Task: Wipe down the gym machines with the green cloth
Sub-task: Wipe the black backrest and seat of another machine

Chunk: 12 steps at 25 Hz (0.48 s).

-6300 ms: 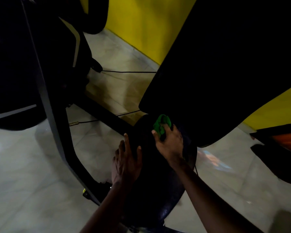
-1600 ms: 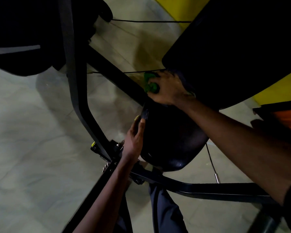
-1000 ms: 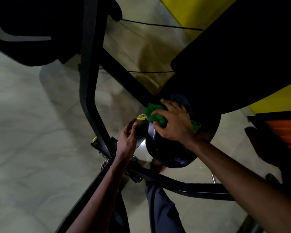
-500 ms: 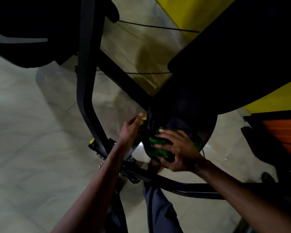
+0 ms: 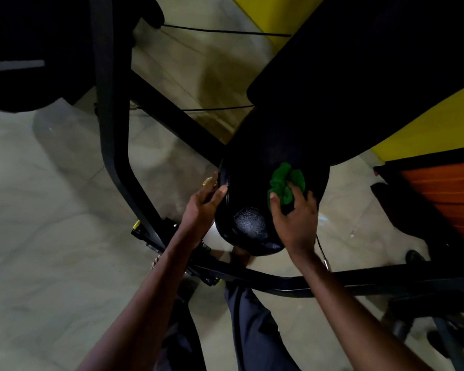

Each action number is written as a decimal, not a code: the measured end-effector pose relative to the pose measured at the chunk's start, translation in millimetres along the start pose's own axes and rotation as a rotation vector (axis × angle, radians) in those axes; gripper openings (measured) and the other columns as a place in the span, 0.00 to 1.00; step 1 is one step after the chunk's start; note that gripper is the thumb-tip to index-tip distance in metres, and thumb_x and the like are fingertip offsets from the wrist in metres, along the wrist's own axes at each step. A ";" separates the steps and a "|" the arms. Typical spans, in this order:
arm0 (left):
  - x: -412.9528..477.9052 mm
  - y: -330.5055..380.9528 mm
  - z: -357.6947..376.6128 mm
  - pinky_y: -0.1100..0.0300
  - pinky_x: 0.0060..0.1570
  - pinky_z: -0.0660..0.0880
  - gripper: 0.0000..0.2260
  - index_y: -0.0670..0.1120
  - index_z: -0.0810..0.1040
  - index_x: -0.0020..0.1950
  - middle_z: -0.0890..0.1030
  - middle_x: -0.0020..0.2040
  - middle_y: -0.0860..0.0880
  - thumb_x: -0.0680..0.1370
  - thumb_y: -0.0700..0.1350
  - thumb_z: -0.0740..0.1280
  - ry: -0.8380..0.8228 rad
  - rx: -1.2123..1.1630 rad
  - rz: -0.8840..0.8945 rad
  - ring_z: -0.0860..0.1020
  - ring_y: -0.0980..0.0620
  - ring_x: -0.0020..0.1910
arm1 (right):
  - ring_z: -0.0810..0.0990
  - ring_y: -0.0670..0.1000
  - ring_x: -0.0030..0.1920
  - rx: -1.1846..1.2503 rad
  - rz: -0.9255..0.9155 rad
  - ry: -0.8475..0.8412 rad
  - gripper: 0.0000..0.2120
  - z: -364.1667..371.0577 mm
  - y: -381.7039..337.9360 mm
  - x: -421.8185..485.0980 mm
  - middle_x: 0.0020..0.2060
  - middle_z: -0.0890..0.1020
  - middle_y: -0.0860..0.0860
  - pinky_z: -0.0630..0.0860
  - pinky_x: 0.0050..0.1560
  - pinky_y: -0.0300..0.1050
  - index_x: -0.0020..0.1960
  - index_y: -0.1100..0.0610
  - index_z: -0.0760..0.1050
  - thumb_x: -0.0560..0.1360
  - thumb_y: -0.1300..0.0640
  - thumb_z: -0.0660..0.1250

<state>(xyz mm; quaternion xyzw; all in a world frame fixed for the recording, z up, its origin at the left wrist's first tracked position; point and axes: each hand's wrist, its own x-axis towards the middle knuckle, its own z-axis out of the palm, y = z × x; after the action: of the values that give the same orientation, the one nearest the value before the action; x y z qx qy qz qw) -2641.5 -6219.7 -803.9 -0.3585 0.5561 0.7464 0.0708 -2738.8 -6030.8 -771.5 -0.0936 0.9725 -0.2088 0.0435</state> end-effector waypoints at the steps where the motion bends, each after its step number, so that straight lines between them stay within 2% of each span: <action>1: 2.4 -2.7 -1.8 0.52 0.66 0.74 0.24 0.58 0.72 0.73 0.81 0.63 0.55 0.78 0.60 0.67 0.001 0.014 -0.021 0.78 0.56 0.63 | 0.75 0.60 0.59 -0.006 0.001 0.012 0.22 -0.5 -1.5 -12.4 0.58 0.77 0.58 0.75 0.58 0.51 0.65 0.51 0.78 0.75 0.42 0.68; 3: 6.5 -10.3 -4.9 0.48 0.69 0.71 0.27 0.66 0.72 0.70 0.78 0.67 0.58 0.72 0.69 0.69 -0.006 0.008 -0.060 0.75 0.57 0.67 | 0.76 0.59 0.59 -0.005 -0.071 0.016 0.20 -2.7 -7.8 -33.0 0.58 0.78 0.57 0.76 0.56 0.50 0.64 0.50 0.79 0.74 0.44 0.70; 5: 14.7 -20.2 -9.1 0.50 0.66 0.72 0.20 0.73 0.74 0.62 0.79 0.65 0.60 0.71 0.70 0.68 -0.022 0.049 -0.071 0.77 0.55 0.65 | 0.77 0.58 0.60 0.001 -0.261 -0.031 0.19 -4.8 -16.4 -43.3 0.58 0.79 0.56 0.77 0.56 0.51 0.63 0.49 0.81 0.74 0.47 0.72; 7: 19.6 -11.6 -12.8 0.55 0.55 0.76 0.14 0.67 0.81 0.56 0.84 0.55 0.56 0.73 0.68 0.66 -0.002 0.011 -0.118 0.80 0.51 0.58 | 0.76 0.58 0.63 -0.022 -0.412 -0.112 0.19 -3.7 -25.9 -41.4 0.60 0.79 0.56 0.75 0.60 0.53 0.63 0.48 0.81 0.74 0.47 0.72; 9: 24.1 1.7 -13.9 0.60 0.40 0.74 0.21 0.53 0.84 0.56 0.83 0.44 0.51 0.79 0.66 0.61 0.044 -0.034 -0.210 0.79 0.49 0.44 | 0.74 0.57 0.67 -0.088 -0.516 -0.178 0.18 -1.8 -32.7 -42.3 0.62 0.78 0.55 0.71 0.63 0.54 0.63 0.47 0.81 0.74 0.46 0.71; 10: 24.1 12.7 -13.1 0.61 0.39 0.74 0.22 0.51 0.82 0.57 0.82 0.46 0.50 0.81 0.64 0.56 0.043 -0.035 -0.235 0.78 0.50 0.41 | 0.72 0.56 0.68 -0.120 -0.584 -0.211 0.17 -0.4 -34.0 -45.2 0.63 0.78 0.54 0.69 0.64 0.54 0.61 0.47 0.81 0.74 0.45 0.71; 12: 26.8 22.0 -14.1 0.60 0.47 0.74 0.25 0.52 0.80 0.64 0.81 0.56 0.48 0.83 0.63 0.51 0.045 0.018 -0.219 0.79 0.49 0.47 | 0.70 0.55 0.71 -0.166 -0.730 -0.285 0.14 1.5 -34.2 -49.2 0.65 0.77 0.51 0.65 0.67 0.56 0.59 0.47 0.81 0.75 0.45 0.70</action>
<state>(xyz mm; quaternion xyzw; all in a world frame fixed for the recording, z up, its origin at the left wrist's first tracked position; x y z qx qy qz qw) -2665.8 -6248.2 -804.9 -0.4330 0.5217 0.7211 0.1428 -2684.8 -6052.2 -756.4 -0.4640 0.8732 -0.1163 0.0935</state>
